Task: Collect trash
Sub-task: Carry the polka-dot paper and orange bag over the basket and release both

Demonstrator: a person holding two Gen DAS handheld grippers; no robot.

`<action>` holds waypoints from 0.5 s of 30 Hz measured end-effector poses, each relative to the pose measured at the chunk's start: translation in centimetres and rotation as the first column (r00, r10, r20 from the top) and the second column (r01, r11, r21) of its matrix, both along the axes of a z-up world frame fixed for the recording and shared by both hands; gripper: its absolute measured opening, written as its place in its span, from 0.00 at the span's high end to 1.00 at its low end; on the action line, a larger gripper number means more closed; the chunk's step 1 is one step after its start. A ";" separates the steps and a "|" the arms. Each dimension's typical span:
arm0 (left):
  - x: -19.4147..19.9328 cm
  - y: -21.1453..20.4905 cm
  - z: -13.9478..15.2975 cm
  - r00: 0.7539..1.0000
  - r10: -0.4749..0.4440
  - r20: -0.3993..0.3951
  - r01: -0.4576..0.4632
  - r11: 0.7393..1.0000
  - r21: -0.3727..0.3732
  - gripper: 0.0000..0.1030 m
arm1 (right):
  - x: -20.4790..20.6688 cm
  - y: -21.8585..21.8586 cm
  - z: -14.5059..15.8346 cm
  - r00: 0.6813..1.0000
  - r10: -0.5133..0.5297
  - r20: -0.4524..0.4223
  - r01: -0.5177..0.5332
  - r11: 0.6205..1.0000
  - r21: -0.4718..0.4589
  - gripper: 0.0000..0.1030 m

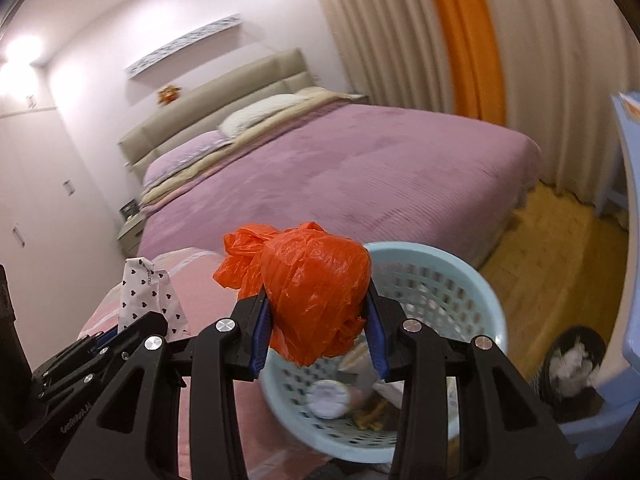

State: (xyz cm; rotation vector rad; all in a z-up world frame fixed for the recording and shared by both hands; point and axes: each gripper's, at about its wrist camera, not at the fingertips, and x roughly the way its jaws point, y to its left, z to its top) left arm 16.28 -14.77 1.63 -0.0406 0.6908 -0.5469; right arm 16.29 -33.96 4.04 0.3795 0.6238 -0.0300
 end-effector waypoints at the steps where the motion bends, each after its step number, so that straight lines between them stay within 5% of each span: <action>1: 0.4 -0.8 -0.4 1.000 -0.013 -0.008 0.013 1.000 0.004 0.78 | 0.1 -0.8 -0.6 1.000 -0.016 -0.018 0.016 1.000 0.007 0.64; 9: 2.5 -3.8 -3.4 0.996 -0.053 -0.072 0.057 0.997 0.048 0.76 | 0.9 -4.4 -3.8 0.991 -0.072 -0.112 0.077 0.996 0.040 0.60; 15: 2.3 -3.5 -3.7 0.996 -0.055 -0.067 0.058 0.997 0.044 0.42 | 1.8 -5.2 -5.6 0.981 -0.084 -0.175 0.095 0.994 0.054 0.32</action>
